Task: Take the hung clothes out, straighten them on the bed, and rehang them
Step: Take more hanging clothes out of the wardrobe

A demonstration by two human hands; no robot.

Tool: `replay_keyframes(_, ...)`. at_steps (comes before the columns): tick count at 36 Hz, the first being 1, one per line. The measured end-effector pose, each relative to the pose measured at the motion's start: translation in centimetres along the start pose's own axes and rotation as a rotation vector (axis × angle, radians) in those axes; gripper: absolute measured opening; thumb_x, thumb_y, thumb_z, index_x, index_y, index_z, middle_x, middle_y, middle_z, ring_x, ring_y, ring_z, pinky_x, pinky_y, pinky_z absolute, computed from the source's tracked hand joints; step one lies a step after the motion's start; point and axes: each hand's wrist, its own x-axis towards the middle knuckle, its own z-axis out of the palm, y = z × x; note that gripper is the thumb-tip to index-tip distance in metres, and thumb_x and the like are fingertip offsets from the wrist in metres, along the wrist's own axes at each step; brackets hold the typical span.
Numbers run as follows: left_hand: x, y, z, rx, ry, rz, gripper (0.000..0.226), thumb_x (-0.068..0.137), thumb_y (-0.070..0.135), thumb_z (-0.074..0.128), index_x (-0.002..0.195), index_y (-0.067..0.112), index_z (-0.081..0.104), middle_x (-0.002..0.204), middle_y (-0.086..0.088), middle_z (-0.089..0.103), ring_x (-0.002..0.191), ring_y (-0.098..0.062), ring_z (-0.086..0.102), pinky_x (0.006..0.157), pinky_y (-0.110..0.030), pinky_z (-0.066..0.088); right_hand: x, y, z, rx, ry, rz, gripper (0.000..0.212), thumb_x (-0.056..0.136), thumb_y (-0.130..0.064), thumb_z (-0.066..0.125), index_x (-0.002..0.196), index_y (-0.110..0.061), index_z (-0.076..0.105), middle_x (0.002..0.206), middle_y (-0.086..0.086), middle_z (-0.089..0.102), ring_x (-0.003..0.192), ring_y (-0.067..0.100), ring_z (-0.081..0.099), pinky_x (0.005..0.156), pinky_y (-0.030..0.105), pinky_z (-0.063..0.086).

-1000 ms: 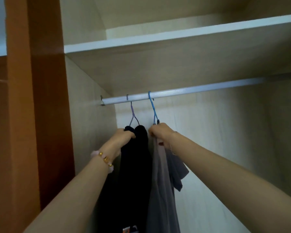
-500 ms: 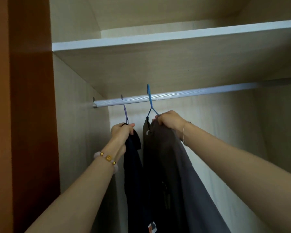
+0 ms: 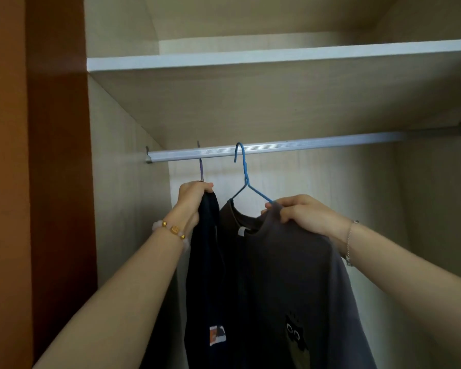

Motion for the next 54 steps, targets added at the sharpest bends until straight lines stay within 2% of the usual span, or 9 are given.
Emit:
replay_keyframes(6, 1.6, 1.2, -0.8, 0.062, -0.005, -0.058, 0.05, 0.069, 0.006, 0.059, 0.118, -0.004, 0.055, 0.096, -0.016, 0.057, 0.074, -0.026, 0.056, 0.058, -0.029, 0.046, -1.8, 2.5, -0.1, -0.049, -0.088, 0.045, 0.04, 0.082, 0.013, 0.04, 0.107, 0.001, 0.069, 0.106, 0.002, 0.072, 0.101, 0.013, 0.065, 0.066, 0.004, 0.05)
replay_keyframes(12, 0.8, -1.2, -1.8, 0.078, -0.009, -0.118, 0.046, 0.069, 0.005, 0.061, 0.114, -0.004, 0.055, 0.106, -0.018, 0.059, 0.088, -0.031, 0.056, 0.065, -0.031, 0.048, -2.8, 2.8, 0.6, -0.085, -0.137, 0.039, 0.037, 0.066, -0.005, 0.049, 0.093, -0.009, 0.075, 0.111, -0.001, 0.071, 0.113, 0.013, 0.061, 0.099, 0.022, 0.044)
replay_keyframes(18, -4.7, -7.2, -3.0, -0.071, -0.027, -0.222, 0.029, 0.069, 0.0, 0.056, 0.096, 0.0, 0.068, 0.105, -0.017, 0.067, 0.093, -0.032, 0.061, 0.089, -0.036, 0.052, -4.5, 4.8, 2.0, -0.035, -0.142, 0.1, 0.039, 0.082, 0.012, 0.041, 0.102, 0.0, 0.072, 0.105, -0.003, 0.073, 0.103, 0.006, 0.063, 0.065, 0.0, 0.048)
replay_keyframes(21, -10.5, -10.3, -3.5, -0.198, -0.008, -0.246, 0.032, 0.076, -0.009, 0.05, 0.099, 0.004, 0.067, 0.091, -0.009, 0.067, 0.086, -0.026, 0.061, 0.07, -0.026, 0.052, -6.1, 7.1, 2.7, -0.004, -0.141, 0.142, 0.036, 0.068, -0.002, 0.05, 0.093, -0.008, 0.075, 0.099, -0.009, 0.075, 0.101, 0.009, 0.065, 0.069, 0.005, 0.05)
replay_keyframes(24, -16.5, -13.9, -4.7, -0.262, -0.035, -0.283, 0.049, 0.074, -0.018, 0.045, 0.113, 0.007, 0.061, 0.104, -0.004, 0.069, 0.098, -0.017, 0.062, 0.085, -0.029, 0.048, -8.7, 9.8, 3.3, 0.008, -0.138, 0.169, 0.042, 0.057, -0.009, 0.047, 0.087, -0.016, 0.075, 0.103, -0.012, 0.073, 0.104, 0.003, 0.063, 0.077, 0.007, 0.05)
replay_keyframes(30, -26.2, -20.3, -8.4, -0.21, -0.062, -0.465, 0.066, 0.066, -0.028, 0.036, 0.118, 0.008, 0.055, 0.102, -0.005, 0.073, 0.105, -0.016, 0.063, 0.081, -0.029, 0.049, -15.8, 16.1, 4.3, 0.043, -0.184, 0.235, 0.04, 0.077, 0.012, 0.05, 0.1, -0.012, 0.072, 0.1, -0.008, 0.077, 0.099, -0.005, 0.066, 0.078, 0.001, 0.047)
replay_keyframes(36, -32.5, -23.2, -11.1, -0.124, -0.126, -0.565, 0.069, 0.067, -0.032, 0.031, 0.111, 0.014, 0.057, 0.09, 0.0, 0.076, 0.094, -0.007, 0.068, 0.078, -0.027, 0.049, -23.5, 21.2, 5.7, 0.138, -0.076, 0.376, 0.05, 0.08, 0.026, 0.039, 0.104, -0.004, 0.072, 0.105, 0.004, 0.076, 0.103, 0.013, 0.067, 0.086, 0.014, 0.052)
replay_keyframes(44, -36.4, -25.0, -11.6, -0.081, -0.371, -0.667, 0.072, 0.062, -0.025, 0.047, 0.123, 0.011, 0.055, 0.111, -0.005, 0.071, 0.107, -0.014, 0.065, 0.086, -0.037, 0.05, -32.0, 22.1, 5.5, 0.167, 0.066, 0.482, 0.051, 0.082, 0.026, 0.042, 0.105, -0.009, 0.07, 0.104, 0.001, 0.076, 0.098, 0.006, 0.069, 0.079, 0.009, 0.052)
replay_keyframes(54, -35.5, -26.7, -7.8, -0.102, -0.657, -0.629, 0.062, 0.049, -0.005, 0.052, 0.107, 0.015, 0.064, 0.1, 0.0, 0.074, 0.097, -0.009, 0.068, 0.064, -0.014, 0.052, -38.8, 20.5, 6.5, 0.194, 0.51, 0.594, 0.048, 0.079, 0.023, 0.045, 0.101, -0.011, 0.07, 0.105, 0.002, 0.074, 0.108, 0.015, 0.063, 0.085, 0.013, 0.052)
